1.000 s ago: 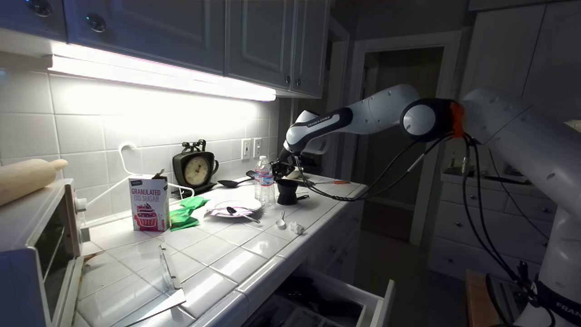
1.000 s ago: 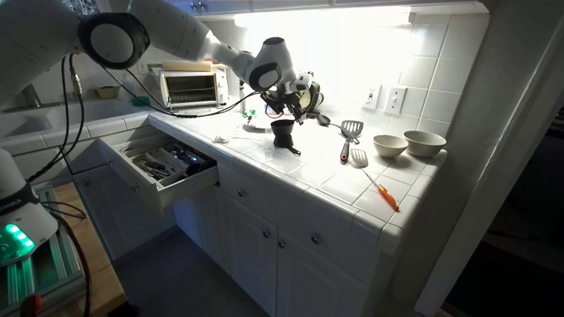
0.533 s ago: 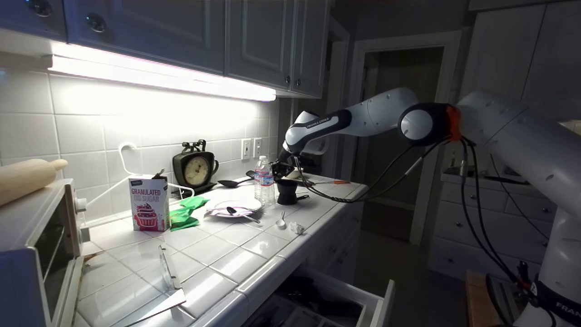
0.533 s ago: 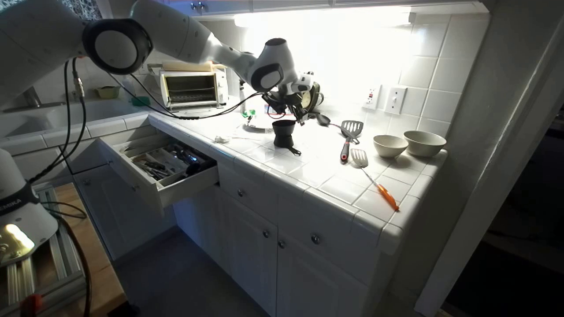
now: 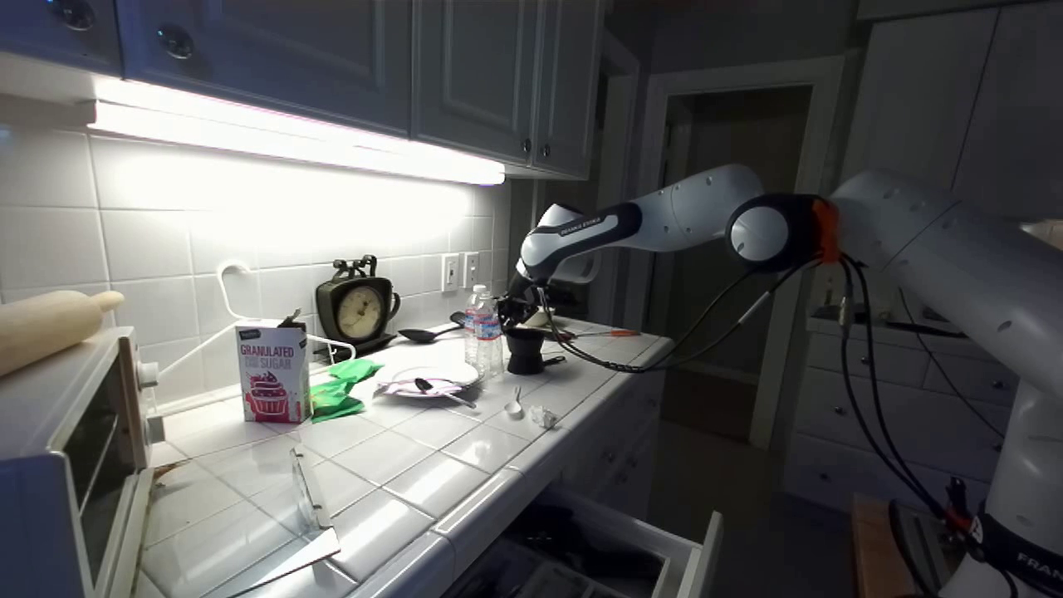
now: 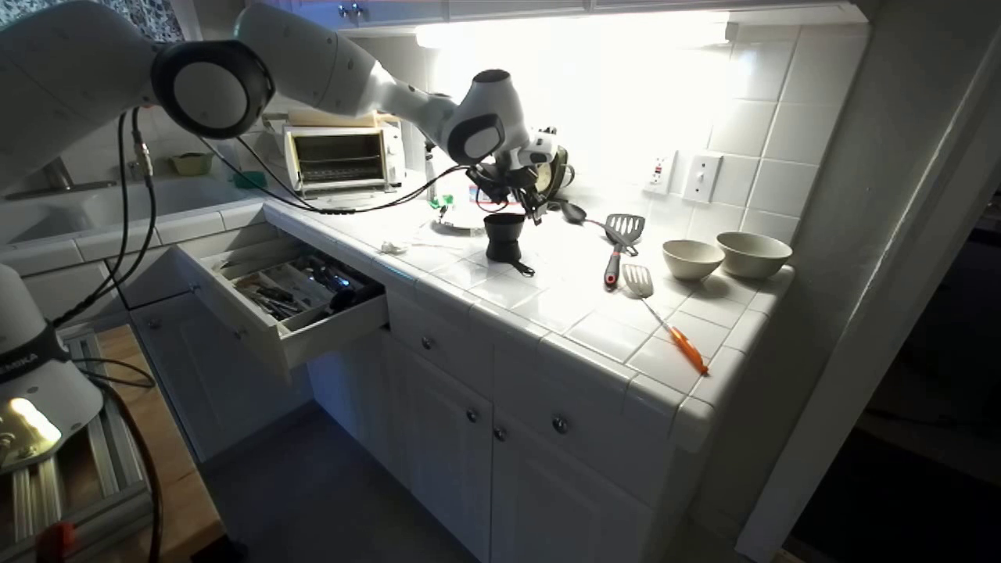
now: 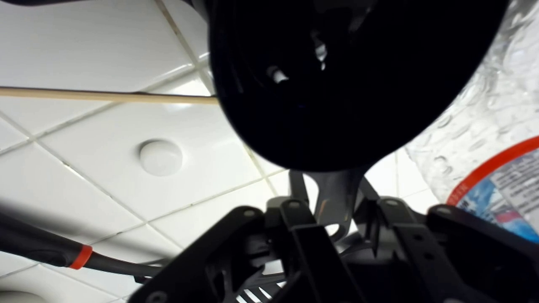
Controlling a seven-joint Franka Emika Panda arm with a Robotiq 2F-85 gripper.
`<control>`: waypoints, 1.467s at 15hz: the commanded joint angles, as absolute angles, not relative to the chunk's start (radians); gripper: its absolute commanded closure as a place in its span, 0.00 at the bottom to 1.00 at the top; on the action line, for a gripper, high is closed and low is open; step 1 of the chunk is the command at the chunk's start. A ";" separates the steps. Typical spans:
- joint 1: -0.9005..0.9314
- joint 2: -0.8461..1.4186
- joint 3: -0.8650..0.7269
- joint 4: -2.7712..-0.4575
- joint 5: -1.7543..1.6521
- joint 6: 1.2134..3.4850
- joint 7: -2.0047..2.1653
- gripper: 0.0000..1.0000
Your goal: Stack the black measuring cups together.
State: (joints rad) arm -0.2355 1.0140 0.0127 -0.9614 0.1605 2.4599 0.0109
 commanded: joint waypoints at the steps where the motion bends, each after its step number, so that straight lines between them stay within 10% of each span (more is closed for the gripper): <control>1: -0.234 1.049 0.008 -0.898 0.154 2.431 0.002 0.35; 6: -0.236 1.045 0.010 -0.900 0.156 2.436 -0.001 0.02; 22: -0.222 0.919 -0.047 -1.006 0.131 2.483 -0.001 0.00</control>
State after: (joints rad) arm -0.2314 0.9803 -0.0275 -0.9394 0.1501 2.4721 -0.0005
